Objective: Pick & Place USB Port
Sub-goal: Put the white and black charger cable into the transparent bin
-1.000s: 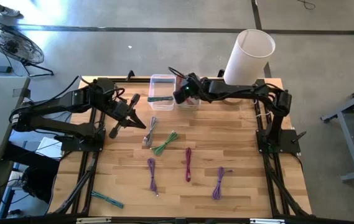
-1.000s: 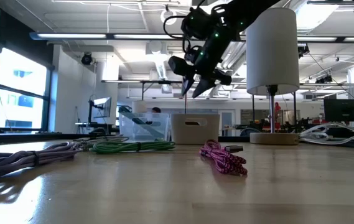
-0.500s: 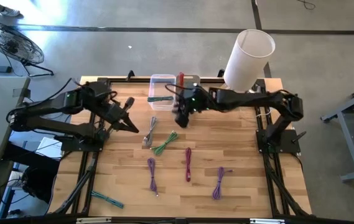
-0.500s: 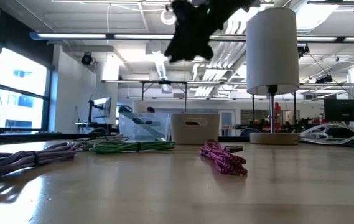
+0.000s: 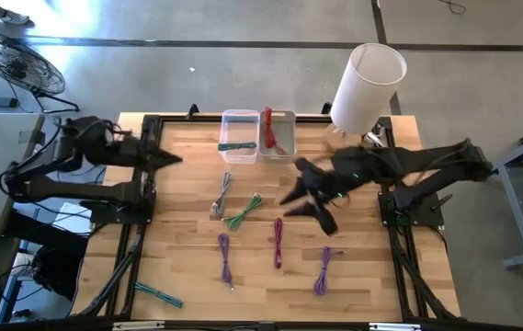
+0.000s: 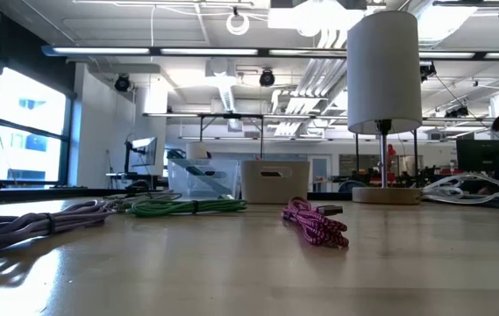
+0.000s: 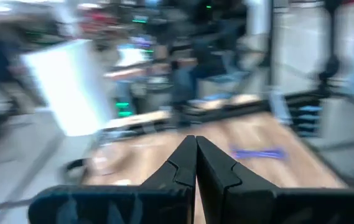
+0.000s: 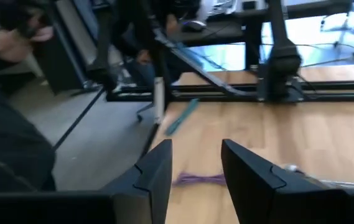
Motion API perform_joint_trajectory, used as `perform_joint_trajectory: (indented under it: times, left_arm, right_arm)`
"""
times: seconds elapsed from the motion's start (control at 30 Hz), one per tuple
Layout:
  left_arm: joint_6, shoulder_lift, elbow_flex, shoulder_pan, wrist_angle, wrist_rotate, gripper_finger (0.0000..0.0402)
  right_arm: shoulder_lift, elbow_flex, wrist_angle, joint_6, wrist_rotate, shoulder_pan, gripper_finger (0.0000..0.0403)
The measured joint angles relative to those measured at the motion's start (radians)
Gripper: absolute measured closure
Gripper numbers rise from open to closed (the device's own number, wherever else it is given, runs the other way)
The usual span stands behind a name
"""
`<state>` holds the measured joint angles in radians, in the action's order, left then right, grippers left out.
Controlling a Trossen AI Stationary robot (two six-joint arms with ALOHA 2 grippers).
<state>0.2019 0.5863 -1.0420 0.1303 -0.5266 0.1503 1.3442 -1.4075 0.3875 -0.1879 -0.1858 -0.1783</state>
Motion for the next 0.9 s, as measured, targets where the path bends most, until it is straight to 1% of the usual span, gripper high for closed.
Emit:
perform_joint_trajectory:
  times: [0.07, 0.17, 0.23, 0.37, 0.43, 0.53, 0.6, 0.7, 0.9]
  left_arm:
    - [-0.002, -0.013, 0.000, 0.000, -0.001, -0.049, 0.0399]
    - [-0.021, -0.011, 0.000, 0.000, -0.017, -0.050, 0.0399]
    - [-0.061, 0.001, 0.000, 0.000, -0.037, -0.018, 0.0399]
    - [-0.115, 0.048, 0.000, 0.000, -0.038, 0.080, 0.0399]
    - [-0.106, 0.071, 0.000, 0.000, -0.033, 0.071, 0.0399]
    - [-0.079, 0.105, 0.000, 0.000, -0.014, 0.025, 0.0399]
    - [-0.075, 0.129, 0.000, 0.000, 0.002, 0.019, 0.0399]
    - [-0.117, 0.169, 0.000, 0.000, 0.017, 0.052, 0.0399]
    - [-0.240, 0.227, 0.000, 0.000, -0.025, 0.054, 0.0399]
  right_arm:
    - [-0.019, 0.000, 0.030, -0.018, 0.030, -0.058, 0.0272]
    - [-0.038, 0.000, 0.060, -0.043, 0.036, -0.132, 0.0273]
    - [-0.047, 0.000, 0.066, -0.048, 0.020, -0.175, 0.0274]
    - [-0.073, 0.000, 0.066, -0.045, 0.012, -0.243, 0.0274]
    - [-0.095, 0.000, 0.078, -0.041, 0.010, -0.261, 0.0274]
    - [-0.142, 0.000, 0.114, -0.049, 0.011, -0.271, 0.0274]
    - [-0.176, 0.000, 0.150, -0.064, 0.014, -0.278, 0.0274]
    - [-0.227, 0.000, 0.210, -0.073, 0.031, -0.302, 0.0274]
    - [-0.306, 0.000, 0.345, -0.061, 0.143, -0.353, 0.0274]
